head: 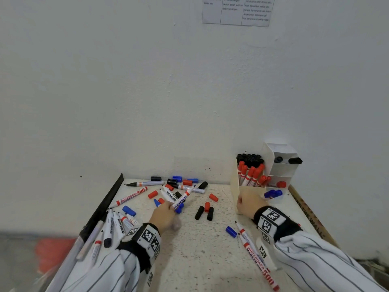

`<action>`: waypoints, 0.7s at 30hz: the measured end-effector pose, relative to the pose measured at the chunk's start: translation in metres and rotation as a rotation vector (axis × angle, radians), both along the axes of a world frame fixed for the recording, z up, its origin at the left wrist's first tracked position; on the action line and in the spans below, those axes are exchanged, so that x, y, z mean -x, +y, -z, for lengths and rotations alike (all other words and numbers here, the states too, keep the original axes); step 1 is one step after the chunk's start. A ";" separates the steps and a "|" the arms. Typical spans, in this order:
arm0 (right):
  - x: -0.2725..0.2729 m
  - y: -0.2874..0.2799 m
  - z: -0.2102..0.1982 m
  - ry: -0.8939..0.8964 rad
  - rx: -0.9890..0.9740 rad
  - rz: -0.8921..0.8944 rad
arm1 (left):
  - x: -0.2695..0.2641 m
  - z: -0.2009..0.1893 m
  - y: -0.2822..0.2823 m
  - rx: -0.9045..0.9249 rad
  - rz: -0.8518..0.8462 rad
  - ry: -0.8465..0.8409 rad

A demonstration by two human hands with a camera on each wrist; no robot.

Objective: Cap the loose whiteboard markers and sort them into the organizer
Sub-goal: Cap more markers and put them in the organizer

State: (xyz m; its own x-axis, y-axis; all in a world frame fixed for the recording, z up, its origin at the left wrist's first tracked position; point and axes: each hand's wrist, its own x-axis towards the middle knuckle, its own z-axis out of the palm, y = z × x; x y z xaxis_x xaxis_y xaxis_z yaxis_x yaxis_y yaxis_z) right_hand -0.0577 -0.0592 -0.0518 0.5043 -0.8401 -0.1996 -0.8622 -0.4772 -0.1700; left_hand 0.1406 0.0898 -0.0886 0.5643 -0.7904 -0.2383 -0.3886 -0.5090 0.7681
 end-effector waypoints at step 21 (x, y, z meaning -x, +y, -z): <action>0.004 0.028 0.011 -0.492 -0.043 -0.167 | 0.017 0.003 0.037 -0.032 0.240 -0.085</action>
State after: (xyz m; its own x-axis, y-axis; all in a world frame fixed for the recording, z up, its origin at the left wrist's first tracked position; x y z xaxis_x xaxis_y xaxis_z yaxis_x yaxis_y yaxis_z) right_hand -0.0616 -0.0311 -0.0626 0.6736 -0.7365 0.0624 -0.5879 -0.5850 -0.5587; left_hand 0.1232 0.1269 -0.0913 0.3800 -0.8971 -0.2253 -0.5636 -0.4177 0.7127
